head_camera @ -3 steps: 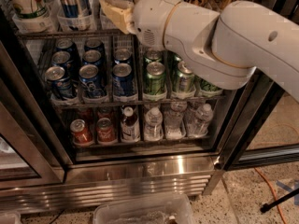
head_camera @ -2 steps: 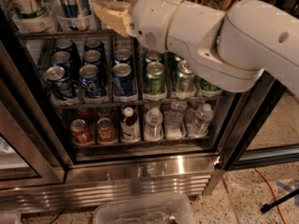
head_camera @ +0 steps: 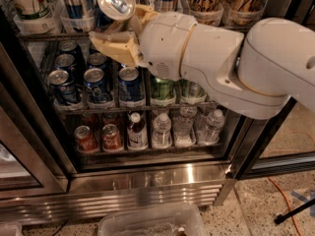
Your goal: Pick redbull can from top shelf of fridge
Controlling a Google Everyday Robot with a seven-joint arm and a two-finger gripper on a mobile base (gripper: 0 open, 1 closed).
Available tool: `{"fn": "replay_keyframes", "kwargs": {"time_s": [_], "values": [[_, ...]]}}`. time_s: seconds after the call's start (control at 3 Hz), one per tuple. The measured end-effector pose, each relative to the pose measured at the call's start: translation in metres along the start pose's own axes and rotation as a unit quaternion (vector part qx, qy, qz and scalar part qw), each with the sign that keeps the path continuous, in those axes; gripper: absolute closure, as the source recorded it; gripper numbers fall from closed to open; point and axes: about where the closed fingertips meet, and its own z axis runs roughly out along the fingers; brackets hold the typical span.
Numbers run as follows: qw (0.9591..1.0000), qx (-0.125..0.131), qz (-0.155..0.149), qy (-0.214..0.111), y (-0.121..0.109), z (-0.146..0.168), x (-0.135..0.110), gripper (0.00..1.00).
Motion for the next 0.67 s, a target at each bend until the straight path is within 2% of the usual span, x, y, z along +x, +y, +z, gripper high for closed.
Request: {"fn": "replay_keyframes", "kwargs": {"time_s": [0.67], "values": [[0.9979,-0.019,0.013,0.061,0.025,-0.015,0.051,1.00]]}}
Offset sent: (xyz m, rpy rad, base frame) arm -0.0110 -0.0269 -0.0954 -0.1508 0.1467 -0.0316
